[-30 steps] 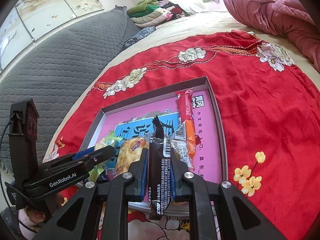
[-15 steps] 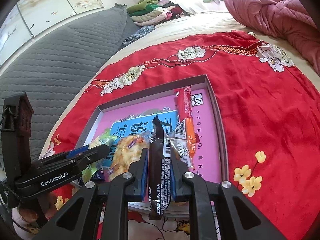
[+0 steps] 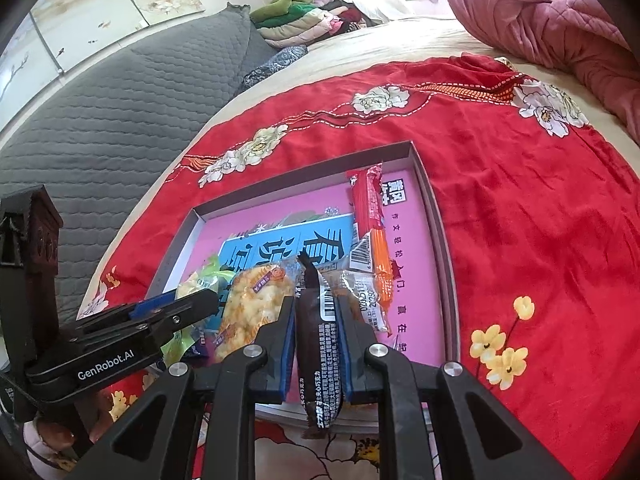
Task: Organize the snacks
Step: 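Carry both held packets over the box and lower them inside, then open the right tool to drop the Snickers bar while the left tool releases the green packet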
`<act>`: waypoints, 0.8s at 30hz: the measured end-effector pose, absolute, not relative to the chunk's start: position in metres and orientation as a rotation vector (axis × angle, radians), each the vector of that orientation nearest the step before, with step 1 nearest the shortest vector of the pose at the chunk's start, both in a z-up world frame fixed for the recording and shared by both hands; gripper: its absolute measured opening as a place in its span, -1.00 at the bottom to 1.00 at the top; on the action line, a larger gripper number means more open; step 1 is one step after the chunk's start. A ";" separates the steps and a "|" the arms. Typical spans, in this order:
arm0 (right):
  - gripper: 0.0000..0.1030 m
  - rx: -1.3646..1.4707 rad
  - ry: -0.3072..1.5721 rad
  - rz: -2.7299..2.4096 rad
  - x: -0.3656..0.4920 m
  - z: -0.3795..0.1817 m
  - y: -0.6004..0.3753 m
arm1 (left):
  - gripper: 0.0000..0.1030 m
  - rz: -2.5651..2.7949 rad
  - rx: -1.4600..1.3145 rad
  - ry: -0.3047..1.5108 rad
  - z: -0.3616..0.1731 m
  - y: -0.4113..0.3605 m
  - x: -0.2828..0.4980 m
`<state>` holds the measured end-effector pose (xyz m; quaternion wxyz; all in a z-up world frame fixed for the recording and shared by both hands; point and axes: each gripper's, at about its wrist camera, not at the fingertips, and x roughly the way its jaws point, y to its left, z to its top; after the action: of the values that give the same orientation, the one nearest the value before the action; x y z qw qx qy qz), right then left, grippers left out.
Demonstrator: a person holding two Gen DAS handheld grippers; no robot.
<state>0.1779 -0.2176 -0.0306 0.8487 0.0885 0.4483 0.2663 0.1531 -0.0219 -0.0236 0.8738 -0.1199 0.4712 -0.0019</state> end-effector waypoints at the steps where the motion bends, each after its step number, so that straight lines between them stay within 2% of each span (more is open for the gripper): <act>1: -0.65 0.189 0.947 0.562 0.178 -0.031 -0.218 | -0.26 -0.005 -0.251 0.986 -0.024 -0.022 0.153; 20: -0.61 0.193 0.949 0.570 0.176 -0.028 -0.218 | -0.22 -0.013 -0.238 1.009 -0.024 -0.025 0.153; 24: -0.50 0.184 0.942 0.579 0.175 -0.027 -0.216 | -0.19 -0.009 -0.237 1.008 -0.022 -0.024 0.152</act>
<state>0.1746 -0.2157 -0.0266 0.8470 0.0871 0.4468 0.2746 0.1517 -0.0238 -0.0225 0.8688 -0.1135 0.4819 -0.0041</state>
